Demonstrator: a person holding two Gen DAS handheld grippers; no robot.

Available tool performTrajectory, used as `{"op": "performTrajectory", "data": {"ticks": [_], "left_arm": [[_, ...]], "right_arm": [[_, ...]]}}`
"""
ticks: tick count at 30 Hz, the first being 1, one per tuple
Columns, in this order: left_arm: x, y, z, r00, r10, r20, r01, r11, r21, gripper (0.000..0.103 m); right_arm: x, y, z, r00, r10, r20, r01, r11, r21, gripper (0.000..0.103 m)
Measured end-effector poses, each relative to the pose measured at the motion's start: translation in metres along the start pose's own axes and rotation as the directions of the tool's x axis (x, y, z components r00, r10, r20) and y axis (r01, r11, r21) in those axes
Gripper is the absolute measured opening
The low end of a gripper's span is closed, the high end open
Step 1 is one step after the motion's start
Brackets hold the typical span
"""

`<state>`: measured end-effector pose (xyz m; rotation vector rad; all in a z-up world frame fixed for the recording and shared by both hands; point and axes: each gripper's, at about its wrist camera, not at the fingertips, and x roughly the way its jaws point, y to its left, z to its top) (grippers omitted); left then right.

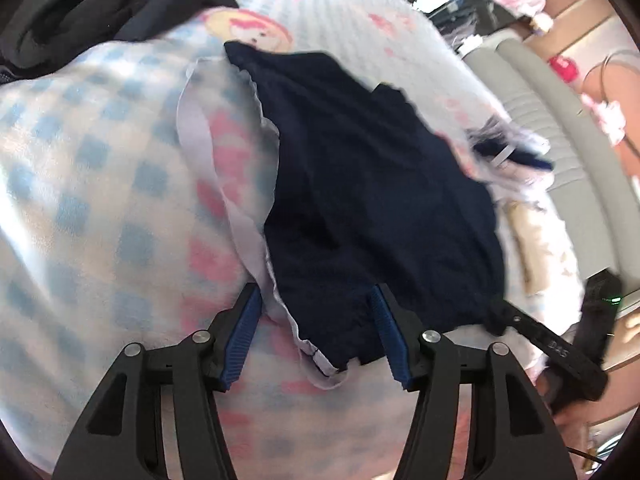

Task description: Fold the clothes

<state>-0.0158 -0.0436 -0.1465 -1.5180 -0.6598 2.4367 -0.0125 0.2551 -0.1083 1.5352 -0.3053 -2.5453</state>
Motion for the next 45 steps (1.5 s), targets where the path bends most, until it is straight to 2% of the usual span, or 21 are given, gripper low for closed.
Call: {"op": "performTrajectory", "data": {"ticks": [2,4,5,6,8,9,11,14,17,20,23,25,26,29,31,33,37,42,43,44,45], "left_arm": [[-0.004,-0.009,0.001,0.999,0.051,0.008,-0.051,0.998,0.041,0.056],[-0.013,-0.018,0.000,0.988,0.151,0.033,-0.153,0.985,0.083,0.056],[-0.017,-0.017,0.006,0.985,0.168,0.041,-0.172,0.981,0.088,0.056],[-0.022,-0.014,0.009,0.987,0.153,0.044,-0.156,0.985,0.074,0.056],[-0.025,-0.004,0.011,0.999,0.040,0.016,-0.040,0.999,0.000,0.056],[-0.022,-0.003,0.011,1.000,0.018,0.006,-0.017,1.000,-0.016,0.057],[-0.015,-0.002,0.008,1.000,-0.005,-0.012,0.005,0.999,-0.035,0.057],[-0.002,-0.009,0.006,1.000,0.004,-0.024,-0.004,1.000,-0.025,0.057],[0.000,-0.013,0.009,0.998,0.037,-0.040,-0.038,0.999,-0.013,0.045],[-0.004,-0.010,0.010,0.999,0.018,-0.030,-0.018,1.000,-0.018,0.033],[-0.013,-0.013,0.011,1.000,-0.019,-0.009,0.019,1.000,-0.023,0.024],[-0.017,-0.014,0.010,0.998,-0.056,-0.003,0.056,0.998,-0.012,0.019],[-0.017,-0.015,0.010,0.997,-0.074,-0.008,0.074,0.997,-0.009,0.019],[-0.015,-0.014,0.014,0.999,-0.051,-0.010,0.051,0.998,-0.029,0.019],[-0.028,0.004,0.010,0.999,-0.052,-0.006,0.051,0.996,-0.068,0.022],[-0.033,0.013,0.010,0.997,-0.079,0.008,0.080,0.991,-0.108,0.023],[-0.032,0.022,0.009,0.994,-0.104,0.021,0.106,0.983,-0.153,0.039],[-0.017,0.017,0.008,0.988,-0.153,-0.010,0.149,0.973,-0.175,0.051],[-0.013,0.015,0.007,0.989,-0.150,-0.019,0.145,0.975,-0.168,0.052],[-0.008,0.012,0.006,0.989,-0.146,-0.033,0.139,0.977,-0.161,0.052],[-0.005,0.010,0.006,0.990,-0.135,-0.039,0.128,0.980,-0.152,0.053]], "right_arm": [[0.001,0.000,-0.003,1.000,-0.012,-0.004,0.012,1.000,-0.008,0.030],[-0.002,-0.008,-0.004,1.000,-0.016,0.000,0.016,1.000,0.015,0.030],[-0.003,-0.011,-0.004,1.000,-0.028,0.002,0.028,0.999,0.020,0.030],[-0.005,-0.013,-0.003,0.999,-0.036,0.007,0.036,0.999,0.027,0.030],[-0.013,-0.017,-0.002,1.000,-0.008,0.030,0.006,0.999,0.051,0.030],[-0.016,-0.017,-0.001,0.999,0.009,0.042,-0.012,0.998,0.064,0.030],[-0.019,-0.016,-0.002,0.998,0.034,0.056,-0.038,0.997,0.072,0.032],[-0.009,-0.011,-0.004,1.000,-0.007,0.011,0.007,0.999,0.042,0.032],[-0.006,-0.005,-0.005,0.999,-0.041,-0.008,0.041,0.999,0.011,0.032],[-0.015,0.000,-0.003,0.998,-0.056,-0.003,0.056,0.998,-0.025,0.032],[-0.026,-0.006,0.001,0.999,0.025,0.023,-0.025,1.000,0.017,0.031],[-0.026,-0.013,0.003,0.995,0.094,0.019,-0.095,0.994,0.062,0.013],[-0.023,-0.014,0.003,0.995,0.101,0.010,-0.101,0.993,0.064,0.010],[-0.025,-0.016,0.001,0.999,0.032,0.016,-0.033,0.999,0.042,0.010],[-0.026,-0.018,0.001,0.999,0.032,0.020,-0.033,0.998,0.055,0.010],[-0.025,-0.020,0.002,0.999,0.047,0.020,-0.048,0.996,0.073,0.024],[-0.023,-0.025,0.003,0.997,0.077,0.019,-0.079,0.991,0.109,0.025],[-0.021,-0.031,0.004,0.994,0.112,0.019,-0.114,0.982,0.153,0.026],[-0.021,-0.032,0.002,0.994,0.112,0.015,-0.113,0.981,0.160,0.028],[-0.018,-0.033,0.000,0.993,0.119,0.007,-0.118,0.978,0.171,0.037],[-0.015,-0.034,-0.001,0.992,0.129,-0.002,-0.127,0.975,0.180,0.040]]}}
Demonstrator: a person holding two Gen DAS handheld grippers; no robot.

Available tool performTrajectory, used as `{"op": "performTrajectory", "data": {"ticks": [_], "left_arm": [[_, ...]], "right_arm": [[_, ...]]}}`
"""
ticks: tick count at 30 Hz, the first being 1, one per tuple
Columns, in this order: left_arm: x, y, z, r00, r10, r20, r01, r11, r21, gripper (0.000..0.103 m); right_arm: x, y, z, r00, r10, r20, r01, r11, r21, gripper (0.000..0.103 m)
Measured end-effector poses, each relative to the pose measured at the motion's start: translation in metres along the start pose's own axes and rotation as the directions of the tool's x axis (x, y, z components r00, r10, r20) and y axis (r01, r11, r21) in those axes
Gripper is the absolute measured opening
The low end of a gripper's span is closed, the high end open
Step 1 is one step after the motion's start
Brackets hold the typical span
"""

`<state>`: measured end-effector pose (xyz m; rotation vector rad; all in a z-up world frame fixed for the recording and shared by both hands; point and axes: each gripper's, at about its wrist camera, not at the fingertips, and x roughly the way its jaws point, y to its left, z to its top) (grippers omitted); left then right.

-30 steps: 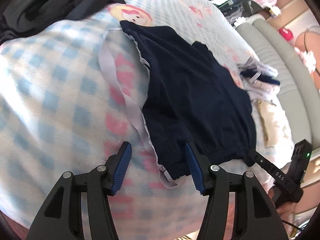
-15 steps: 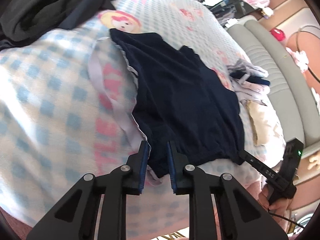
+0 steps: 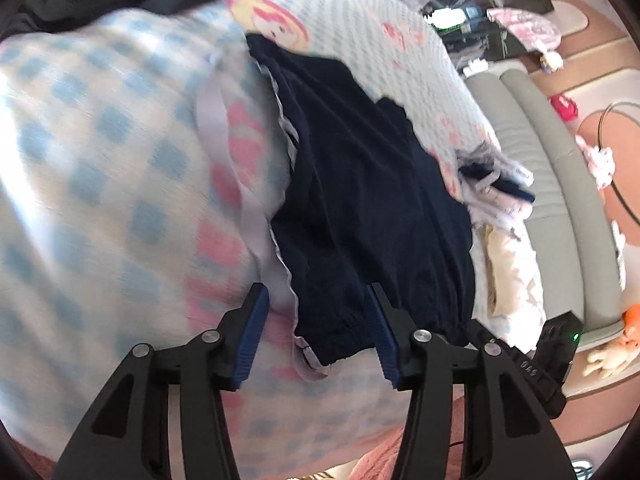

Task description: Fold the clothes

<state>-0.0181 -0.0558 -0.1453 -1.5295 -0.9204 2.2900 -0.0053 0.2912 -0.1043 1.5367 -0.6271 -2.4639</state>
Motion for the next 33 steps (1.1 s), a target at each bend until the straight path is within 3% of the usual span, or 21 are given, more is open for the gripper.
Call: {"op": "performTrajectory", "data": {"ticks": [3,6,7,9,16,17,18,19,20,23,25,26,27,33], "left_arm": [[0.006,-0.003,-0.002,0.999,0.042,-0.004,-0.042,0.999,0.027,0.049],[0.002,-0.010,-0.003,0.996,0.092,0.014,-0.092,0.994,0.059,0.023],[-0.001,-0.012,-0.004,0.995,0.102,0.019,-0.103,0.992,0.068,0.019],[-0.008,-0.012,-0.005,0.995,0.098,0.019,-0.099,0.992,0.074,0.012],[-0.007,-0.005,-0.002,0.997,0.082,-0.001,-0.082,0.995,0.051,0.010],[-0.006,-0.004,-0.001,0.997,0.080,-0.003,-0.079,0.996,0.047,0.012],[-0.006,-0.003,-0.001,0.997,0.077,-0.006,-0.077,0.996,0.044,0.020],[-0.006,-0.002,-0.001,0.997,0.075,-0.009,-0.075,0.996,0.040,0.037],[-0.006,-0.002,0.000,0.997,0.073,-0.012,-0.072,0.997,0.037,0.044],[-0.005,0.001,0.001,0.998,0.066,-0.020,-0.065,0.998,0.026,0.048],[-0.004,0.003,0.002,0.998,0.061,-0.025,-0.061,0.998,0.019,0.040],[0.000,0.000,0.002,0.997,0.070,-0.041,-0.069,0.997,0.030,0.031],[0.003,-0.006,0.001,0.996,0.076,-0.046,-0.074,0.996,0.042,0.014],[-0.005,-0.023,-0.006,0.996,0.092,0.002,-0.092,0.991,0.101,0.010]], "right_arm": [[0.012,0.003,-0.004,0.999,-0.005,-0.052,0.004,0.999,-0.032,0.041],[0.012,0.010,-0.008,0.999,-0.035,-0.038,0.032,0.997,-0.074,0.039],[0.011,0.009,-0.007,0.999,-0.035,-0.034,0.032,0.997,-0.068,0.035],[0.007,0.006,-0.006,0.999,-0.035,-0.026,0.034,0.998,-0.055,0.017],[-0.006,0.003,0.001,0.998,-0.057,0.009,0.058,0.997,-0.053,0.013],[-0.005,0.004,0.001,0.999,-0.043,0.005,0.044,0.997,-0.059,0.018],[-0.003,0.005,0.002,1.000,-0.017,-0.013,0.016,0.998,-0.065,0.030],[0.000,0.005,0.002,0.999,0.007,-0.032,-0.009,0.998,-0.067,0.036],[0.003,0.006,0.001,0.999,0.023,-0.043,-0.026,0.997,-0.070,0.042],[0.011,0.007,0.003,0.999,0.009,-0.051,-0.013,0.998,-0.066,0.042],[0.010,0.006,0.004,0.999,0.011,-0.042,-0.013,0.999,-0.045,0.042],[0.009,0.005,0.004,0.999,0.013,-0.037,-0.015,0.999,-0.038,0.042],[0.008,0.005,0.004,0.999,0.014,-0.034,-0.015,0.999,-0.034,0.042],[0.007,0.021,0.000,0.998,-0.054,-0.036,0.048,0.985,-0.166,0.042]]}}
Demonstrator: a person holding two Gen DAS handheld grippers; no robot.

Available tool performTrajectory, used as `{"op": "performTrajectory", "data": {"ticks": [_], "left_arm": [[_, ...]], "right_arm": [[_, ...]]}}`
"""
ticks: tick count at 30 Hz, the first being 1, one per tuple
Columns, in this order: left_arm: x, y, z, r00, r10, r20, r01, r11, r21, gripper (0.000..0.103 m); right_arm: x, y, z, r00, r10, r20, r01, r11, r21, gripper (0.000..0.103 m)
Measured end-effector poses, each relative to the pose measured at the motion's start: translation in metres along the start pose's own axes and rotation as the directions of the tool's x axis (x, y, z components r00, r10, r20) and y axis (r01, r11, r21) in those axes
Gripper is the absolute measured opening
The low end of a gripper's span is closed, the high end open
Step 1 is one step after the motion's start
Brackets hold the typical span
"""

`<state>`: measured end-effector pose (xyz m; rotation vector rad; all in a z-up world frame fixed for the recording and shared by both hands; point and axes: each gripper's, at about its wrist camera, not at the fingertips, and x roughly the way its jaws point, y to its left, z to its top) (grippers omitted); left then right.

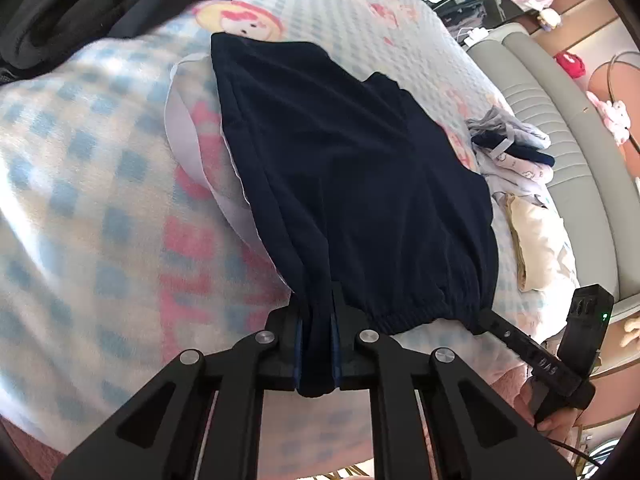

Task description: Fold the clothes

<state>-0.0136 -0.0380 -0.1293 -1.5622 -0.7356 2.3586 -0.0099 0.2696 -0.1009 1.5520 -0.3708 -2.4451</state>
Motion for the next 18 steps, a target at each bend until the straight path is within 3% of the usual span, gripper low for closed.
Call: {"op": "performTrajectory", "data": {"ticks": [7,11,14,15,18], "left_arm": [[-0.028,0.014,0.001,0.999,-0.033,0.040,0.034,0.999,-0.029,0.010],[-0.039,0.028,-0.004,0.999,0.020,0.035,-0.018,0.999,-0.034,0.010],[-0.041,0.037,-0.004,0.999,-0.022,0.034,0.024,0.997,-0.072,0.012],[-0.041,0.040,-0.003,0.998,-0.053,0.032,0.056,0.995,-0.089,0.016],[-0.037,0.045,0.003,0.992,-0.117,0.047,0.123,0.984,-0.129,0.043]], "right_arm": [[-0.005,-0.010,0.005,1.000,0.030,0.009,-0.030,0.997,0.070,0.042],[-0.017,-0.019,0.008,0.999,0.027,0.043,-0.031,0.993,0.110,0.042],[-0.030,-0.027,0.012,0.997,0.025,0.079,-0.037,0.988,0.147,0.042],[-0.035,-0.032,0.014,0.995,0.038,0.092,-0.052,0.985,0.163,0.042],[-0.038,-0.039,0.017,0.994,0.063,0.089,-0.079,0.979,0.188,0.042]]}}
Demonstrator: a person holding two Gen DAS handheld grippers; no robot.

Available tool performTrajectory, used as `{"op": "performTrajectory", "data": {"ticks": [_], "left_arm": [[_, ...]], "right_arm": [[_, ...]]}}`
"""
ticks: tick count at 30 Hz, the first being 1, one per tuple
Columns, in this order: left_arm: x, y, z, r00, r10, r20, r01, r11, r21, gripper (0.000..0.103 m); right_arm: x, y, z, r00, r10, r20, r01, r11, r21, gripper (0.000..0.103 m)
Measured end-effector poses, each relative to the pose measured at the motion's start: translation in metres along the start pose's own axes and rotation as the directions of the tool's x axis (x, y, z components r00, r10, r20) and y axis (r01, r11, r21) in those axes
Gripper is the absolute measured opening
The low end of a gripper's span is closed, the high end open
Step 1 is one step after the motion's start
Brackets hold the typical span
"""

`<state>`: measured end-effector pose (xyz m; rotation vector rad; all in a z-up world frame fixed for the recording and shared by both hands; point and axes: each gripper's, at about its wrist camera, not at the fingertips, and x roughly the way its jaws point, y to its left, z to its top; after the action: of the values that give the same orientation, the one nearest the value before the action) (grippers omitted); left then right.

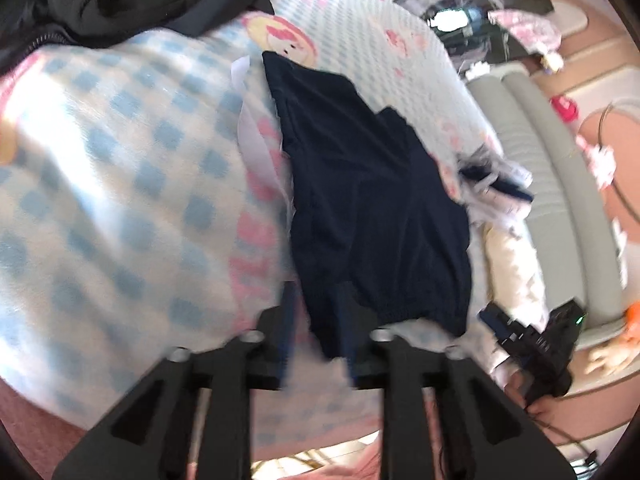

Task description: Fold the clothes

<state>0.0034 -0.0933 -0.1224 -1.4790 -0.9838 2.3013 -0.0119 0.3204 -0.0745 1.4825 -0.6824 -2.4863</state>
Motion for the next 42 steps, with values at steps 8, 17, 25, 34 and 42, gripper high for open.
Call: {"op": "performTrajectory", "data": {"ticks": [8,17,25,34,42], "left_arm": [[0.018,0.002,-0.001,0.998,0.053,-0.025,-0.054,0.998,-0.013,0.042],[0.026,0.000,-0.005,0.996,0.086,-0.029,-0.086,0.996,-0.012,0.045],[0.025,-0.003,-0.008,0.998,0.054,-0.017,-0.054,0.999,-0.010,0.028],[0.012,-0.001,-0.004,1.000,0.009,0.013,-0.009,1.000,-0.005,0.012],[0.027,0.001,-0.006,1.000,0.006,-0.026,-0.007,1.000,-0.019,0.015]], "right_arm": [[0.023,0.000,-0.013,0.998,0.001,-0.067,-0.001,1.000,0.010,0.042],[0.016,-0.019,-0.013,0.998,-0.013,-0.059,0.016,0.998,0.054,0.048],[0.042,-0.011,-0.020,0.988,0.107,-0.107,-0.097,0.991,0.090,0.051],[0.032,0.012,-0.024,0.985,0.066,-0.159,-0.079,0.994,-0.077,0.050],[0.025,0.008,-0.022,0.997,0.011,-0.075,-0.015,0.999,-0.048,0.052]]}}
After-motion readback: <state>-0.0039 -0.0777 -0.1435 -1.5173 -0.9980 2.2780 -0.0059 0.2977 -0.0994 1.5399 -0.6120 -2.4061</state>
